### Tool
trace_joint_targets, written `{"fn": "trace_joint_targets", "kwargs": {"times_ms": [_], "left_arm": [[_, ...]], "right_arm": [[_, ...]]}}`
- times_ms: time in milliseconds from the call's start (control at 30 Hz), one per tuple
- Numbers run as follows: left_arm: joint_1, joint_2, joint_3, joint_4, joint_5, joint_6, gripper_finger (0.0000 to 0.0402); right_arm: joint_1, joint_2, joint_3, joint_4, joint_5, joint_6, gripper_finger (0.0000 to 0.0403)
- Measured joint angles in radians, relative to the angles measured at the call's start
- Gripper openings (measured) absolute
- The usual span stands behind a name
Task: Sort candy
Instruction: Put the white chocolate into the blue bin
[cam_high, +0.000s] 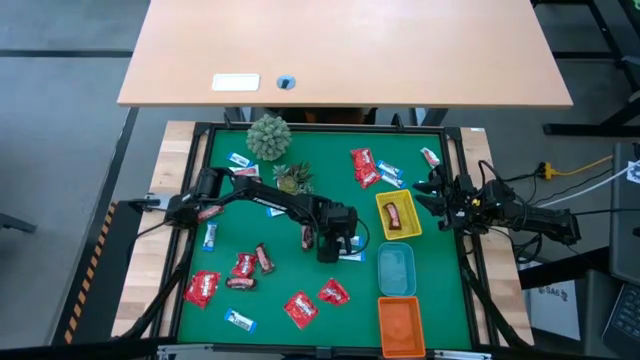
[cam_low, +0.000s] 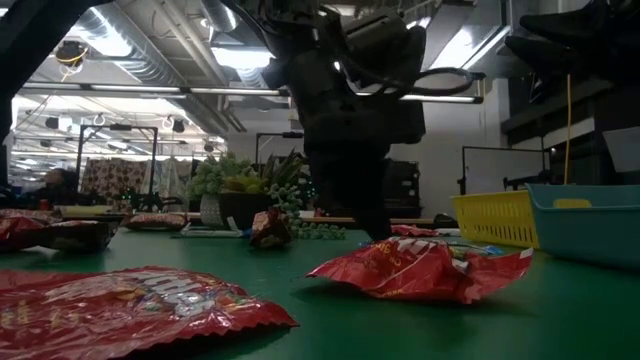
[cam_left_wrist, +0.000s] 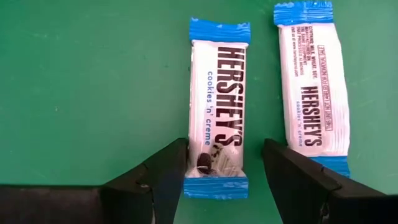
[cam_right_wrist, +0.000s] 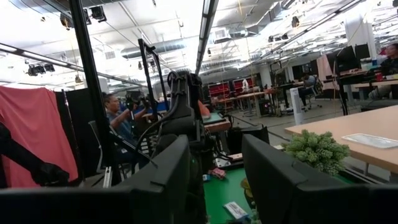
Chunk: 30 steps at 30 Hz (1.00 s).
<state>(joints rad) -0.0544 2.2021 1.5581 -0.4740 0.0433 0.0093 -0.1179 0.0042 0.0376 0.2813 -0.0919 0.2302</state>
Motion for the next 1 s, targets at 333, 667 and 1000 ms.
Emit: {"fn": "trace_joint_targets", "kwargs": {"times_ms": [333, 667, 1000], "left_arm": [[0.002, 0.002, 0.000, 0.000, -0.020, -0.005, 0.0150], [0.002, 0.002, 0.000, -0.001, -0.023, -0.032, 0.0122], [0.007, 0.006, 0.038, -0.022, 0.002, -0.083, 0.0122]], "right_arm": [[0.000, 0.000, 0.000, -0.002, -0.002, 0.000, 0.0150], [0.000, 0.000, 0.000, -0.002, 0.000, 0.000, 0.0150], [0.000, 0.000, 0.000, -0.002, 0.002, 0.000, 0.0150]]}}
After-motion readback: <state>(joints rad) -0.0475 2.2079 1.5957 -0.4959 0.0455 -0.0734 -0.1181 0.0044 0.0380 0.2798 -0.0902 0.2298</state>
